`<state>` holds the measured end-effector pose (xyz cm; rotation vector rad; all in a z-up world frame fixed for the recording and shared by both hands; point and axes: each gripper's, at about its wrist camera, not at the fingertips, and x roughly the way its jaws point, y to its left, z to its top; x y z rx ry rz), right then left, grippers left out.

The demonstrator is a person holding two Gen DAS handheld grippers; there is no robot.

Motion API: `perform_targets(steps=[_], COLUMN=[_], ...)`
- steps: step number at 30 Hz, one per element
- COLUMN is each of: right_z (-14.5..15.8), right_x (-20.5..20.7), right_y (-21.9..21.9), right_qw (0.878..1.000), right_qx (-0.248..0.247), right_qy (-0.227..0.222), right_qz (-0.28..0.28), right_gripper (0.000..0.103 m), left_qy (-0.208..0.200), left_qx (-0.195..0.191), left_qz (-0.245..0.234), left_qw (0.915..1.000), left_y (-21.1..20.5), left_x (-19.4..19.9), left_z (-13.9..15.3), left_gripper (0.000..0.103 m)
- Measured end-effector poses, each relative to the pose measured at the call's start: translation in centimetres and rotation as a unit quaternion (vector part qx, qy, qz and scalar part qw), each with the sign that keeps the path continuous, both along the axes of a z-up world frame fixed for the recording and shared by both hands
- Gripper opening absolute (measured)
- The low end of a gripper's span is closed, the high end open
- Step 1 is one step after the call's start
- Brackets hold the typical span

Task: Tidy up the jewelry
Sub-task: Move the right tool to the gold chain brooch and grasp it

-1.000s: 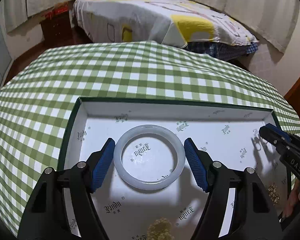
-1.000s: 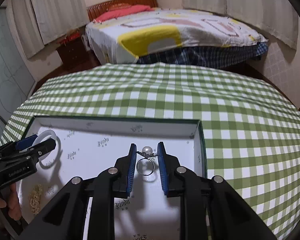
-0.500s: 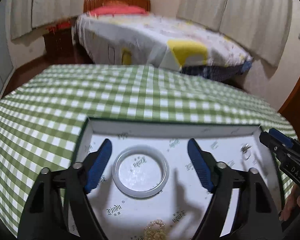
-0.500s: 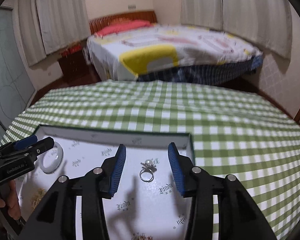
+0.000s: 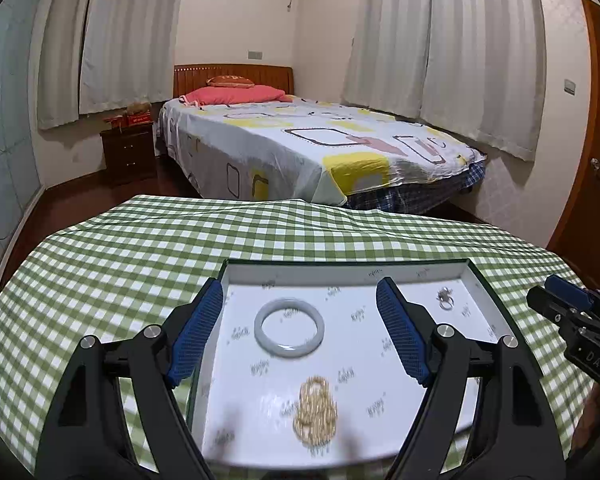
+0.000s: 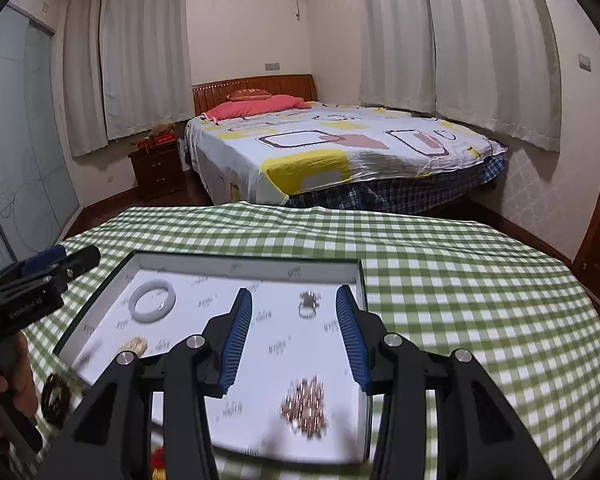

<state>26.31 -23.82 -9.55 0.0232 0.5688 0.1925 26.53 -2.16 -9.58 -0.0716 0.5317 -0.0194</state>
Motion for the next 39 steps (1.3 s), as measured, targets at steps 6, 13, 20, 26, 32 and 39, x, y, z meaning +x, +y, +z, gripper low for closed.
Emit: perform_targets(steps=[6, 13, 20, 26, 32, 39], right_z=[-0.9, -2.6, -5.1, -6.8, -8.1, -9.0], right_x=[-3.2, -5.9, -7.9, -8.5, -7.7, -7.0], right_y=[-0.4, -0.5, -0.7, -0.2, -0.1, 0.0], right_qw=[1.000, 1.000, 0.999, 0.997, 0.994, 0.991], right_qx=[0.007, 0.005, 0.009, 0.006, 0.002, 0.000], right_qy=[0.002, 0.015, 0.048, 0.074, 0.105, 0.134], right_qz=[-0.006, -0.009, -0.009, -0.004, -0.006, -0.003], right_gripper=[0.044, 0.044, 0.044, 0.044, 0.044, 0.044], left_qy=[-0.003, 0.004, 0.011, 0.026, 0.048, 0.056], left_qx=[0.001, 0.004, 0.005, 0.010, 0.004, 0.007], left_qz=[0.010, 0.029, 0.038, 0.040, 0.044, 0.038], left_qw=[0.9999, 0.9996, 0.9992, 0.9988, 0.9979, 0.9977], left_y=[0.9, 2.1, 2.4, 2.5, 2.8, 2.3], left_x=[-3.2, -7.2, -10.5, -12.4, -12.8, -12.6], left_z=[-0.1, -1.0, -2.1, -3.4, -4.7, -5.1], left_gripper=[0.077, 0.077, 0.077, 0.077, 0.077, 0.077])
